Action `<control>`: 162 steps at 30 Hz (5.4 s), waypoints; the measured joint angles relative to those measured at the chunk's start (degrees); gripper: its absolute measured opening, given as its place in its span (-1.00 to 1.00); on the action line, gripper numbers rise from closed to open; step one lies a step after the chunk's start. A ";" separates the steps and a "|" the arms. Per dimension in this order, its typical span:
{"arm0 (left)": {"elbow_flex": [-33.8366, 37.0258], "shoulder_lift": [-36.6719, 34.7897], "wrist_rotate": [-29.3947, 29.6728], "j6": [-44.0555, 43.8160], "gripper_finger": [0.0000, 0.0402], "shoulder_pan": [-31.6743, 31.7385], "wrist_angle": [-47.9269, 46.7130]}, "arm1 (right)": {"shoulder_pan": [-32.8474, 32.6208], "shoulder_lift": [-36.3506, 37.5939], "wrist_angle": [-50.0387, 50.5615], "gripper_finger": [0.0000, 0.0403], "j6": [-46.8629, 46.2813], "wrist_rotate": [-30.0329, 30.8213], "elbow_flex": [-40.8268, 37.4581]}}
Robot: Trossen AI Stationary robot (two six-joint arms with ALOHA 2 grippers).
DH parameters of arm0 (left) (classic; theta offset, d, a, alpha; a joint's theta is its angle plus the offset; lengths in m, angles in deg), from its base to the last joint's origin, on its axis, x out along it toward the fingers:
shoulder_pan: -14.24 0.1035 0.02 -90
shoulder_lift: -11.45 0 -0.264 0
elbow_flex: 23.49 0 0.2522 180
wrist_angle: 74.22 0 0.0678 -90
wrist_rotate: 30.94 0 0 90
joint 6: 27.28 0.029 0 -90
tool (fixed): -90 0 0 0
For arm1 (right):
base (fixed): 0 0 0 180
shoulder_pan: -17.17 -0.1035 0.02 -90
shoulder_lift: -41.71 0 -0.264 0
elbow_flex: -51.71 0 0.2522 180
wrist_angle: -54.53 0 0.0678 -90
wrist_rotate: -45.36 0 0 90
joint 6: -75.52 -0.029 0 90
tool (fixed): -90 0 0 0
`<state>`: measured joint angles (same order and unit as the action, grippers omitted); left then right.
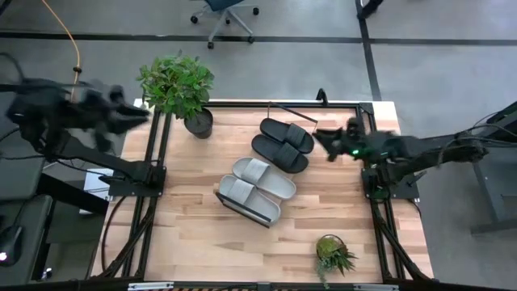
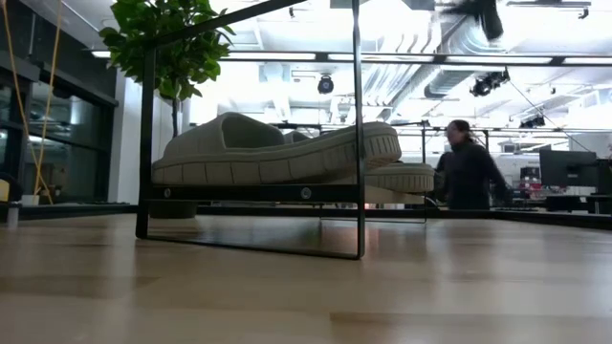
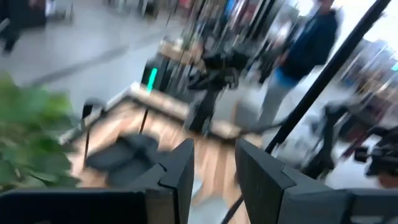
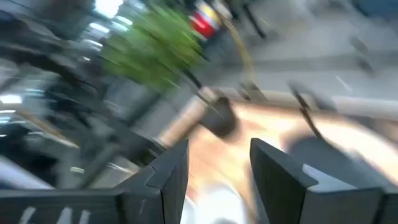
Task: Pick and place slides into the shelf
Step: Return to Home Position
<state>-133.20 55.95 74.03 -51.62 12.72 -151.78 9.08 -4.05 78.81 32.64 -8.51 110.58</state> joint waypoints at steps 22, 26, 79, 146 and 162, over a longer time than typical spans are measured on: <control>38.14 -30.50 -8.48 12.13 -0.47 0.00 39.98 | 1.95 3.45 -15.91 -0.93 33.83 -19.04 14.80; 49.60 -39.68 -8.54 10.67 -0.47 0.00 46.93 | 6.56 3.41 -16.16 -0.98 26.50 -21.94 11.93; 95.48 -43.99 -12.49 -3.22 -1.00 0.07 64.72 | 20.49 16.88 -5.10 -1.00 10.28 -34.36 10.90; 95.39 -43.88 -15.41 6.02 -1.00 0.02 64.44 | 23.20 32.87 -66.92 -1.00 12.94 -44.45 -44.13; 95.39 -43.90 -15.41 6.02 -1.00 0.00 64.44 | 25.30 38.19 -55.96 -1.00 10.54 -45.27 -44.55</control>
<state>-37.81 12.05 58.62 -45.60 12.72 -87.34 34.38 34.14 22.85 43.18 -53.78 66.03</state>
